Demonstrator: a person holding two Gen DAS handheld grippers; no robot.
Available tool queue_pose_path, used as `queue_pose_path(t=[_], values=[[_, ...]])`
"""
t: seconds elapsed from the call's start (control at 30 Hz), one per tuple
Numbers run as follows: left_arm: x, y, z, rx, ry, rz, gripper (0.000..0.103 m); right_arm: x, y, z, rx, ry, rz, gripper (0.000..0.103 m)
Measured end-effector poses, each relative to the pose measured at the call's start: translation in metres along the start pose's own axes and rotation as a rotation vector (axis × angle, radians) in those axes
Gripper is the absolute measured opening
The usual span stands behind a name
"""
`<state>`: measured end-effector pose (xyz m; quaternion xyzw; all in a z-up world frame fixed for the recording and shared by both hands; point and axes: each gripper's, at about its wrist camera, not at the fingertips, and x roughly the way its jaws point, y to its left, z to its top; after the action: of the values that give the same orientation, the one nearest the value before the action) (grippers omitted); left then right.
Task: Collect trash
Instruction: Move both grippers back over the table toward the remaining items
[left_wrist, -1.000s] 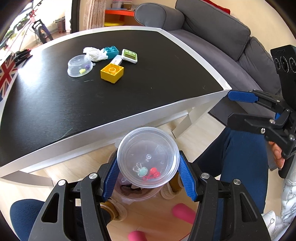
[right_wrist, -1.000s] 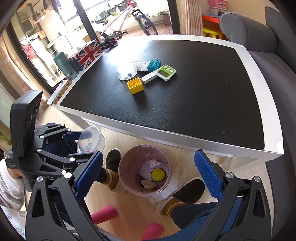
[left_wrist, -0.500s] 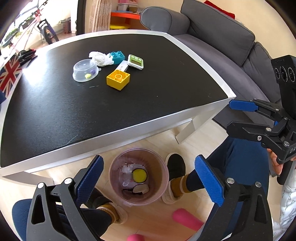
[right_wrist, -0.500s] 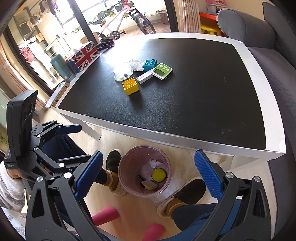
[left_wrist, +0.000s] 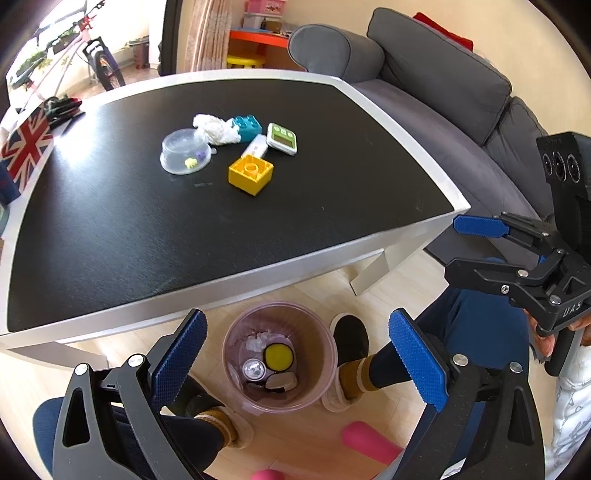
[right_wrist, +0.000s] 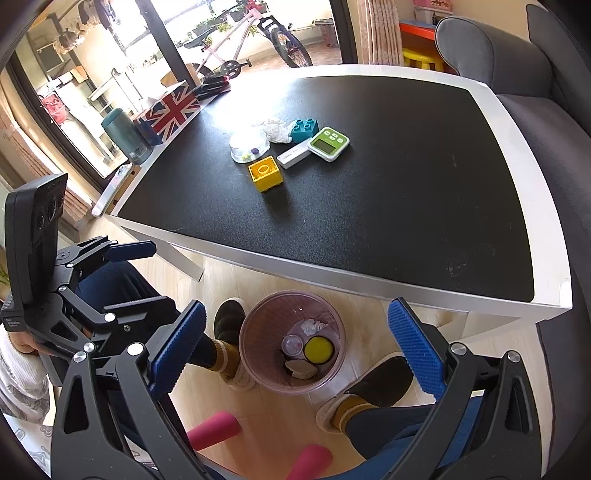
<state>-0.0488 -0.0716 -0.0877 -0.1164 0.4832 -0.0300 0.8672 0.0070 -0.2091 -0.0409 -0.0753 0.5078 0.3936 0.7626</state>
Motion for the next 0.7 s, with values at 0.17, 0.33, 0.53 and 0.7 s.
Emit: queue_pose_path(t=[0.17,0.33,0.53,0.7], values=[[-0.013,0.008,0.009,-0.015,-0.025,0.014,0.095,-0.008,0.001,0.011,-0.005,-0.016,0.001,0.097],[-0.023,0.017,0.022,-0.027,-0.049,0.035,0.095,-0.012,0.002,0.026,-0.015,-0.030,-0.003,0.097],[-0.033,0.032,0.042,-0.045,-0.084,0.051,0.095,-0.013,0.006,0.052,-0.042,-0.045,-0.008,0.097],[-0.034,0.044,0.059,-0.043,-0.094,0.064,0.095,-0.003,0.010,0.074,-0.069,-0.037,-0.010,0.097]])
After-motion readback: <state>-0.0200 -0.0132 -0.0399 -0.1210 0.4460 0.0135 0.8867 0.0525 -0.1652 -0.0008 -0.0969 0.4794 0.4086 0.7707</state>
